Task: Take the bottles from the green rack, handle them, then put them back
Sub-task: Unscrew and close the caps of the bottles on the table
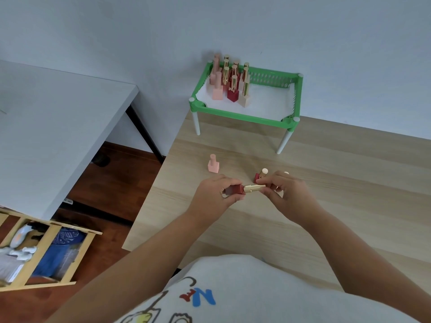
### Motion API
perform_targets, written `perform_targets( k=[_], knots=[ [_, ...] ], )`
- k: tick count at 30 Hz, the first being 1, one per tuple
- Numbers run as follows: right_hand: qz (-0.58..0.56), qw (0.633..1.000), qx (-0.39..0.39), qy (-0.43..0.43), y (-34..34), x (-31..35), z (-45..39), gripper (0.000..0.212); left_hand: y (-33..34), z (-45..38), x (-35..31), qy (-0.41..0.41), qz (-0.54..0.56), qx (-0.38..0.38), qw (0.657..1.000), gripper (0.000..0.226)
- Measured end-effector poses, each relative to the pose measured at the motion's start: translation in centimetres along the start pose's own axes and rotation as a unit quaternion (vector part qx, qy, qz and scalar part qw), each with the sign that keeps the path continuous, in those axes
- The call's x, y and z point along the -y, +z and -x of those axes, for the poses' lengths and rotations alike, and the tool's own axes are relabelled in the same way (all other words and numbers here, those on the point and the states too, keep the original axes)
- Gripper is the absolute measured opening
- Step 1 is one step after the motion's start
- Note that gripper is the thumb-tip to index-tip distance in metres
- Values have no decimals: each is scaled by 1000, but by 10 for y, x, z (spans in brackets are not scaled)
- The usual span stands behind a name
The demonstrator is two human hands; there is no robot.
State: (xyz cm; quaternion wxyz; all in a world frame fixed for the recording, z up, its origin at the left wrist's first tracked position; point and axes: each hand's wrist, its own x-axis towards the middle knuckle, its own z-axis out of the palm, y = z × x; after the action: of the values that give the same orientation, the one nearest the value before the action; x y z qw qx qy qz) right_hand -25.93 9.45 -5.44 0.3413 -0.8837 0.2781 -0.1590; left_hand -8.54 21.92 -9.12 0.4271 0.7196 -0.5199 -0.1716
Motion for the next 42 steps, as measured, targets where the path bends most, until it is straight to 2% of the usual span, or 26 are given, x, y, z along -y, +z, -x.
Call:
perform_targets(
  k=[5,11,18,25,33,36,42],
  knots=[
    [14,1000,6,25,1,-2,-1,22,-3,1,-3,10,-9,-1,1000,35],
    [-34,999,8,4,-1,-1,5,44,-4,3,-5,8,-2,-3,1000,35],
    [-3,1000,-4,-25,2,-1,6,25,-4,4,-9,19,-13,-6,1000,34],
    [11,1000,10,24,3,-3,3,16,-6,4,-12,32,-27,-9,999,33],
    [-23,1000,16,9,3,-1,4,38,-3,6,-8,11,-5,-11,1000,33],
    [5,999,22,-26,6,0,3,30,-2,6,-6,12,0,-12,1000,33],
    [2,1000,5,-29,8,1,0,18,0,5,-6,14,-11,-1,1000,30]
  ],
)
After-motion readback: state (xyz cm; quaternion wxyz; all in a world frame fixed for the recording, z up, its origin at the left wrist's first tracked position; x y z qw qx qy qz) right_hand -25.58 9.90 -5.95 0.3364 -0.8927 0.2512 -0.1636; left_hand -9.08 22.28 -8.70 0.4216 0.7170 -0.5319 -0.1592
